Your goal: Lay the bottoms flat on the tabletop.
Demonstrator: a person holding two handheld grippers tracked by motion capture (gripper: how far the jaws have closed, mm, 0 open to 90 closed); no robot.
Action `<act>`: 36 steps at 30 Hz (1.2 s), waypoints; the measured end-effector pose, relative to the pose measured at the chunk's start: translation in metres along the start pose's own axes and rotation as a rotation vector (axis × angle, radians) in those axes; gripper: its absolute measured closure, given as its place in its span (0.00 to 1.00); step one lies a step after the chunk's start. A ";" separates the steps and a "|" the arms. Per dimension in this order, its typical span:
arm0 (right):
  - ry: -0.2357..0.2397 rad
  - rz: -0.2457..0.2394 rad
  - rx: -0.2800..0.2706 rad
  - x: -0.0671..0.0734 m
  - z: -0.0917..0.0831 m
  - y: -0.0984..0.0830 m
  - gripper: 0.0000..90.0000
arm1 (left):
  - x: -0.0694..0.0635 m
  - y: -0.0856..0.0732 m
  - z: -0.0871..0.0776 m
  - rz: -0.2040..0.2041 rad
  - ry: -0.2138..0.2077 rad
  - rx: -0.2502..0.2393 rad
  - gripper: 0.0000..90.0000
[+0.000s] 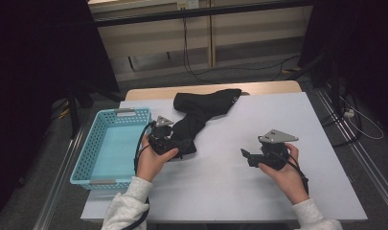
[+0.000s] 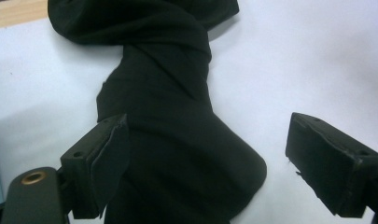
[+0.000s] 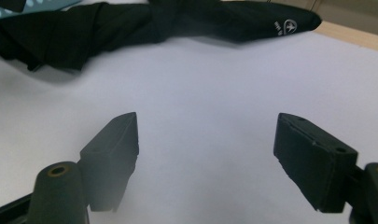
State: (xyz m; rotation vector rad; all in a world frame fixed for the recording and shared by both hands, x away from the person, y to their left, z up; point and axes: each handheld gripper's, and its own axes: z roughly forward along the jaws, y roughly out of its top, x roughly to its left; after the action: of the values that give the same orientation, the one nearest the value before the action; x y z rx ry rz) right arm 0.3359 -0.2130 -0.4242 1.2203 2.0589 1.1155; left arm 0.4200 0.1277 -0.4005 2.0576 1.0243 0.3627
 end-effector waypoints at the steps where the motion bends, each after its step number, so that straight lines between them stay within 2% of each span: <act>1: 0.002 -0.001 0.006 0.001 0.001 -0.001 0.25 | -0.001 -0.002 0.000 0.003 0.009 -0.005 0.17; 3: 0.006 -0.003 0.017 0.002 0.003 -0.004 0.25 | -0.002 -0.003 0.001 0.018 0.012 0.001 0.21; 5: 0.006 -0.002 0.016 0.002 0.002 -0.004 0.25 | -0.004 -0.004 0.001 0.038 0.017 -0.005 0.20; 9: 0.004 0.000 0.012 0.002 0.002 -0.004 0.24 | -0.007 -0.009 0.008 0.067 -0.014 0.005 0.23; 11: 0.009 -0.002 0.018 0.002 0.004 -0.005 0.24 | -0.011 -0.009 0.012 0.076 -0.015 0.015 0.25; 13: 0.018 -0.009 0.027 0.003 0.006 -0.006 0.24 | -0.015 -0.008 0.016 0.107 -0.025 0.020 0.28; 14: 0.020 -0.010 0.030 0.003 0.007 -0.006 0.24 | -0.017 -0.008 0.018 0.120 -0.022 0.004 0.30; 15: 0.026 -0.013 0.034 0.003 0.008 -0.006 0.24 | -0.018 -0.008 0.020 0.140 -0.016 0.007 0.36; 16: 0.032 -0.012 0.035 0.004 0.008 -0.006 0.24 | -0.018 -0.009 0.022 0.136 -0.001 0.014 0.40; 18: 0.041 -0.008 0.032 0.005 0.008 -0.006 0.24 | -0.018 -0.012 0.026 0.118 0.003 0.011 0.41; 21: 0.054 -0.009 0.025 0.008 0.007 -0.006 0.24 | -0.019 -0.018 0.033 0.115 0.019 0.045 0.42; 24: 0.067 -0.031 0.042 0.013 0.003 -0.010 0.24 | -0.021 -0.019 0.038 0.098 0.029 0.061 0.42; 26: 0.055 -0.032 0.035 0.013 0.000 -0.011 0.25 | -0.023 -0.021 0.042 0.111 0.038 0.069 0.41; 28: 0.045 -0.022 0.028 0.012 -0.003 -0.009 0.25 | -0.022 -0.026 0.048 0.111 0.066 0.060 0.38; 29: 0.040 -0.017 0.022 0.012 -0.004 -0.009 0.25 | -0.020 -0.029 0.051 0.109 0.058 0.055 0.36; 31: 0.037 -0.013 0.017 0.011 -0.005 -0.008 0.25 | -0.019 -0.030 0.052 0.130 0.074 0.045 0.35; 32: 0.037 -0.015 0.020 0.012 -0.005 -0.009 0.25 | -0.018 -0.028 0.051 0.124 0.069 0.053 0.34; 34: 0.045 -0.025 0.032 0.012 -0.004 -0.011 0.25 | -0.019 -0.024 0.048 0.079 0.067 0.029 0.27; 36: 0.043 -0.023 0.035 0.012 -0.003 -0.012 0.25 | -0.016 -0.021 0.043 0.100 0.103 0.008 0.24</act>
State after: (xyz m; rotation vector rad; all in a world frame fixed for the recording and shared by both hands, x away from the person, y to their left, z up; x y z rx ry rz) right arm 0.3226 -0.2070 -0.4324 1.1963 2.1275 1.1093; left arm 0.4218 0.1007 -0.4428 2.1211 0.9865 0.5210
